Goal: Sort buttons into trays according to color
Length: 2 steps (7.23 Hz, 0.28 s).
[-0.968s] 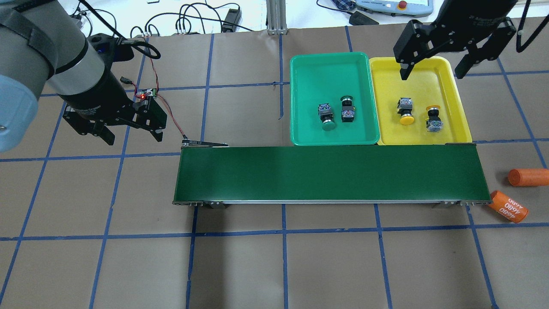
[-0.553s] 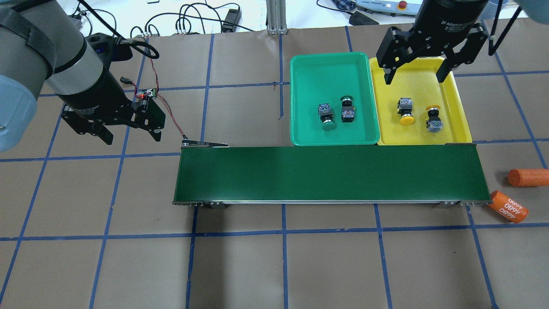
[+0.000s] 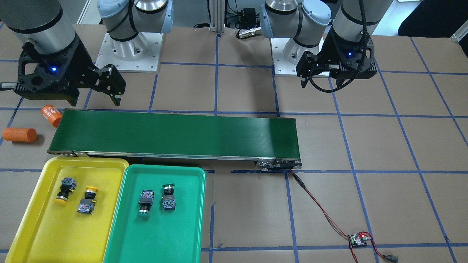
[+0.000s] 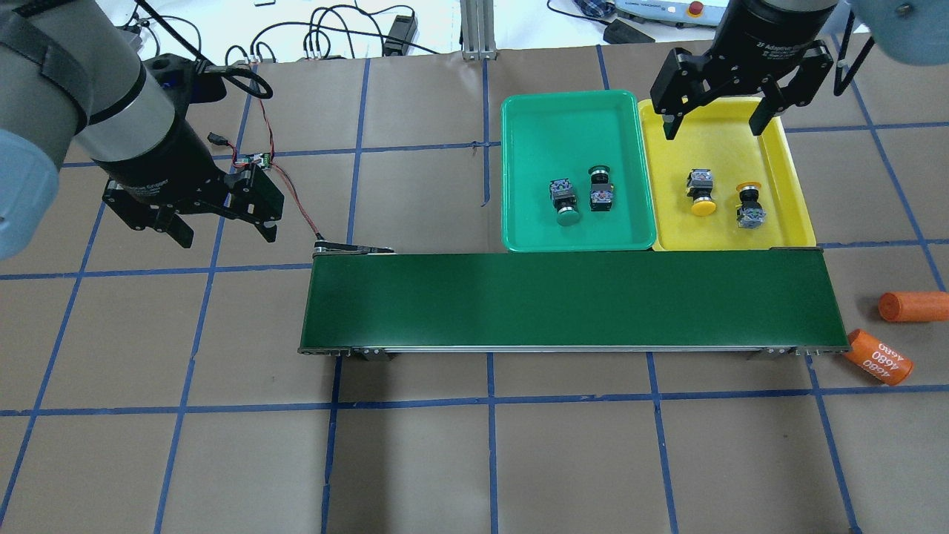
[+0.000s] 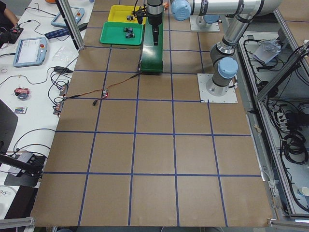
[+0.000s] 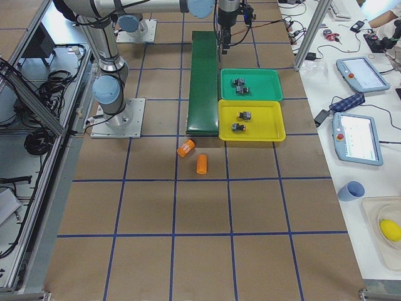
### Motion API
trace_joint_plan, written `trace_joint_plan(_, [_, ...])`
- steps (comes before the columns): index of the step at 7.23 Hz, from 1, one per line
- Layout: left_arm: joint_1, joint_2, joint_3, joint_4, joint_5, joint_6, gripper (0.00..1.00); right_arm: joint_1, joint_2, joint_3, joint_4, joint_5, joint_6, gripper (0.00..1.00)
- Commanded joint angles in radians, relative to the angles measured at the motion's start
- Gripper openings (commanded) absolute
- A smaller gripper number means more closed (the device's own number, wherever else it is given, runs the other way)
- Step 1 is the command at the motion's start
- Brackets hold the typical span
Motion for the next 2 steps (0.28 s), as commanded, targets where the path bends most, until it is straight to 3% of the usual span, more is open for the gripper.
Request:
trace_joint_plan(1, [0.002,0.001,-0.002,0.001,-0.009,0.002,1.00,-0.005,-0.004,0.010,0.011,-0.015,0.007,1.00])
trace_joint_plan(2, [0.002,0.003,-0.002,0.001,-0.012,0.002,1.00,-0.004,-0.013,0.010,0.039,-0.014,0.007,1.00])
